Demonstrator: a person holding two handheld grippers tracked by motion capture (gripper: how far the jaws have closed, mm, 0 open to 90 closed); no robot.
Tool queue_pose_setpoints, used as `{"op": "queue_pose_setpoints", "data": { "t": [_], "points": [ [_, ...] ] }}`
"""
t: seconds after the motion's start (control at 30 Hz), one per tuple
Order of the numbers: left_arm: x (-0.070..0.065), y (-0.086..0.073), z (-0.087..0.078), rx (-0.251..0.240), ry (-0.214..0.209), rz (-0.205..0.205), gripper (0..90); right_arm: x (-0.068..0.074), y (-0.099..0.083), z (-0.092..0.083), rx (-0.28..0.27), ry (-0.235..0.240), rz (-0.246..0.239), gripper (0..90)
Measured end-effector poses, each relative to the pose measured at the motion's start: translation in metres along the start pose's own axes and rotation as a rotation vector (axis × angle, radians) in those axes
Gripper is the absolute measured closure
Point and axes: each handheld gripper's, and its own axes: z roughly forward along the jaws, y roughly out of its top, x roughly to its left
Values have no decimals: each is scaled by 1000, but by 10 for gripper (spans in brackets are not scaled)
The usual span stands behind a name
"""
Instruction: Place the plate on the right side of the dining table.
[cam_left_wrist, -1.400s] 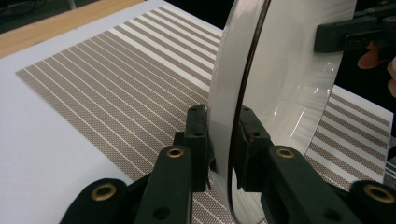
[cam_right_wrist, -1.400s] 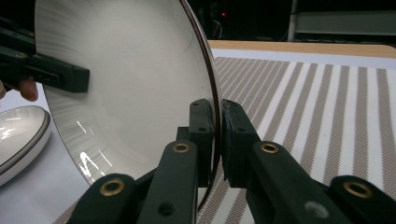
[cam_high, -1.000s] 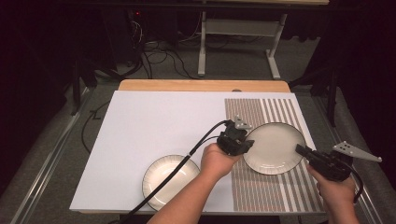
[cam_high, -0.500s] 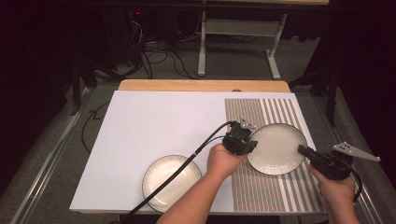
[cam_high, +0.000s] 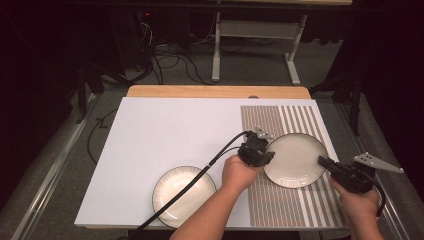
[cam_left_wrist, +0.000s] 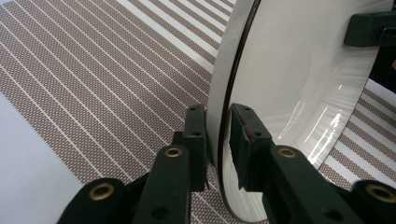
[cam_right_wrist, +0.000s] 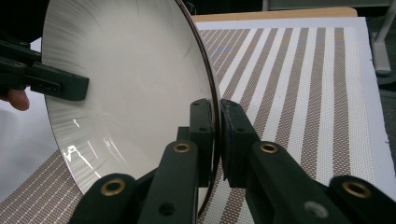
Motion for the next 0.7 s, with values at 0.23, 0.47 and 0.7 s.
{"op": "queue_pose_setpoints", "data": {
  "t": [0.23, 0.47, 0.7],
  "points": [
    [0, -1, 2, 11, 24, 7, 743, 0, 1, 2, 3, 11, -3, 870],
    [4, -2, -2, -11, 35, 9, 665, 3, 3, 4, 4, 10, -22, 873],
    [9, -4, -24, -66, 39, 19, 537, 4, 6, 8, 12, 1, -27, 872]
  ]
}}
